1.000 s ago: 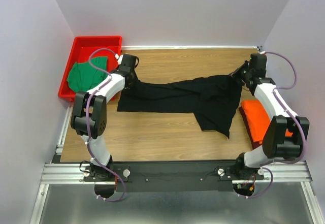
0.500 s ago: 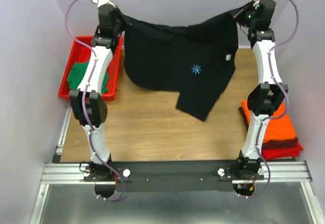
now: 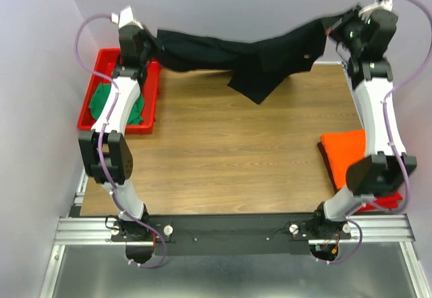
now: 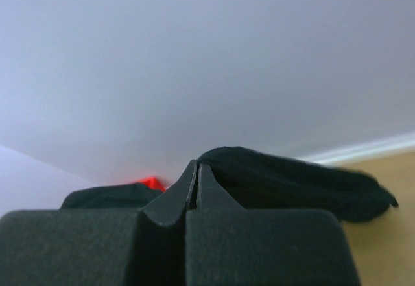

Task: Fold and stack the t-shirts
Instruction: Flatten the tshirt out

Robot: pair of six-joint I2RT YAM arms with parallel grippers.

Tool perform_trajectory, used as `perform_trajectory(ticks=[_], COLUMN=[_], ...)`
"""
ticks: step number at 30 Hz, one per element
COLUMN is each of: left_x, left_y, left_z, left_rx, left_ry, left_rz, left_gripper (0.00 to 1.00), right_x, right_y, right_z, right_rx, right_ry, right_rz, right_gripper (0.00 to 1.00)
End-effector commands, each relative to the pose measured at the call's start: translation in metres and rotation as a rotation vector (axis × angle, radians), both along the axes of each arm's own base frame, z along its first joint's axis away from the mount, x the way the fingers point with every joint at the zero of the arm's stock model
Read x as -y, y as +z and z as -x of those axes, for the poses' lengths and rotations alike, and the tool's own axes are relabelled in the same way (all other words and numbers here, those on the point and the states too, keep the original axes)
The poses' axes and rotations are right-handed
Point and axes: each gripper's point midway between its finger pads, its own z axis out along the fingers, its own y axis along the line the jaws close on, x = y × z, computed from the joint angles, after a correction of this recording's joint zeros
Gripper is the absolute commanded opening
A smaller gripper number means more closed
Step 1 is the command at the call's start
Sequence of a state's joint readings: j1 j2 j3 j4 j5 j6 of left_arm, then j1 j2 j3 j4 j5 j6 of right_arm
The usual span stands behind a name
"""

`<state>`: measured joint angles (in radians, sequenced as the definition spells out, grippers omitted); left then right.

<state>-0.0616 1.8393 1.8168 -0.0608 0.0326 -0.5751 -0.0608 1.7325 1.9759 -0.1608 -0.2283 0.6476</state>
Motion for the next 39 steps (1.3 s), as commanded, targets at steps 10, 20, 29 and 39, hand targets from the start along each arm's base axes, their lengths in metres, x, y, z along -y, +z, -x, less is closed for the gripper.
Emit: perform_trajectory(ticks=[10,20,29,39], left_x=[-0.024,-0.026,-0.019,0.005], left_y=[0.000,0.068,0.066,0.090], left_z=[0.109,0.227,0.169,0.033], left_rx=[0.037,0.267,0.268,0.340], left_ry=[0.024,0.015,-0.013,-0.137], left_rz=[0.057,0.022,0.076,0.116], left_gripper=[0.00,0.00,0.00,0.00], right_x=[0.013,-0.002,0.010,0.013], right_y=[-0.034,0.072,0.062,0.062], right_z=[0.121,0.243,0.154,0.011], right_rx=[-0.031,0.282,0.203,0.223], right_ry=[-0.086,-0.061,-0.091,-0.040], right_rz=[0.038,0.063,0.077,0.104], right_gripper=[0.00,0.01,0.01,0.01])
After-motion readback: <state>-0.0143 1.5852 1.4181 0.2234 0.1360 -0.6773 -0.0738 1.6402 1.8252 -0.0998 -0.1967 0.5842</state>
